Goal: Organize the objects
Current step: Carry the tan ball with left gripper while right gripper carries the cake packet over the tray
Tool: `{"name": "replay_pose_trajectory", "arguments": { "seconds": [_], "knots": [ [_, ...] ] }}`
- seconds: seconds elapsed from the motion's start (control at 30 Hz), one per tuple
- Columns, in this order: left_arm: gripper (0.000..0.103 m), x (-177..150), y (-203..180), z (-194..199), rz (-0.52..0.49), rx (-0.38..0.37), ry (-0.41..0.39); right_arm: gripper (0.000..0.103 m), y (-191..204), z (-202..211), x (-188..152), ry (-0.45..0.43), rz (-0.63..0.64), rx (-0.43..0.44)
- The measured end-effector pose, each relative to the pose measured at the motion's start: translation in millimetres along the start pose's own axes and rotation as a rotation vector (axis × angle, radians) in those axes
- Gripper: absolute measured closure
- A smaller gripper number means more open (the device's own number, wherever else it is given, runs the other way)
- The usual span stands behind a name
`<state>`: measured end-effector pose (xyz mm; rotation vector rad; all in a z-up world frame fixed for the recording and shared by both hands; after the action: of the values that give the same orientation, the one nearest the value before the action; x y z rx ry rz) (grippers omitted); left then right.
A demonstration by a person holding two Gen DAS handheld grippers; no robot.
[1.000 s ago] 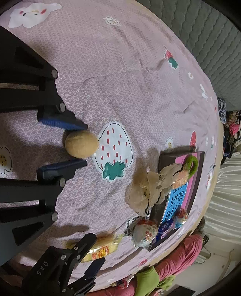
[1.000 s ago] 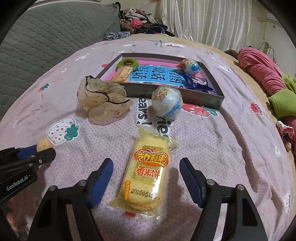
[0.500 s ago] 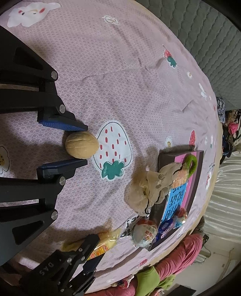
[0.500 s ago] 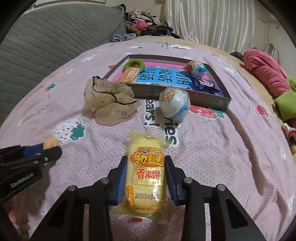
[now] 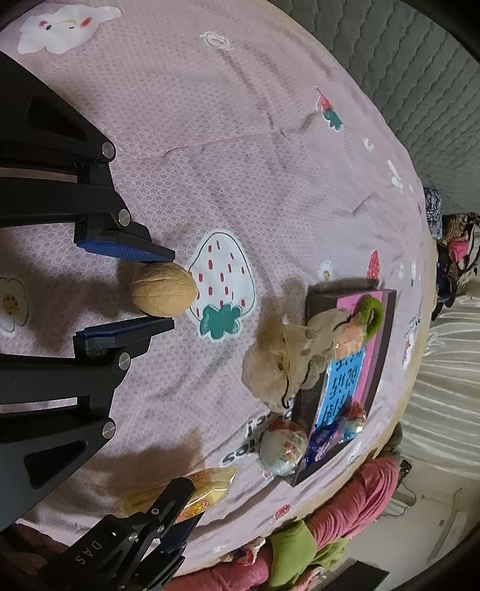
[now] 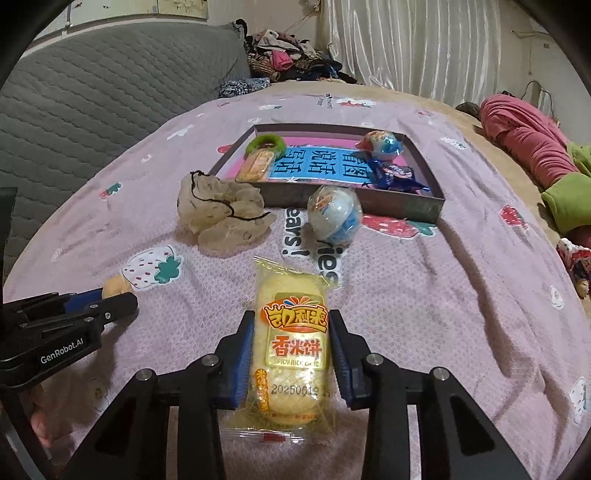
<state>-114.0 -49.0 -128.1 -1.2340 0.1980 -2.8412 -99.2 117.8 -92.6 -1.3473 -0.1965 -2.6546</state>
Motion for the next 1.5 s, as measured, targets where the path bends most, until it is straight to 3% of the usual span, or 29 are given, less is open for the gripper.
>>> {"name": "replay_pose_trajectory", "arguments": {
  "seconds": [0.4, 0.63, 0.9, 1.23, 1.5],
  "knots": [
    [0.073, 12, -15, 34, -0.013, -0.008, -0.046, 0.065, -3, 34, 22, -0.044, -0.001, -0.003],
    [0.073, 37, -36, 69, -0.023, -0.031, -0.104, 0.065, -4, 70, 49, -0.094, 0.026, -0.033],
    [0.073, 73, -59, 106, -0.035, -0.025, -0.160, 0.065, -5, 115, 87, -0.176, 0.034, -0.017],
    [0.073, 130, -74, 151, -0.027, 0.051, -0.229, 0.065, -16, 154, 153, -0.274, 0.091, 0.029],
    [0.073, 172, -84, 151, -0.031, 0.016, -0.256, 0.065, -29, 160, 196, -0.322, 0.086, 0.015]
  ]
}}
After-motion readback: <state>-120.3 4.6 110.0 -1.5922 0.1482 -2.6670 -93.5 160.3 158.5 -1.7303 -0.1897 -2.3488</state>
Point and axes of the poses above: each gripper's, at about its wrist camera, not at the fingertips, and z roughly against the way its jaws point, y to its left, x to its top, the point moved 10 cm from there along -z, roughly the way its jaws point, and after that the axes turned 14 degrees about -y, right-handed, at the moved point
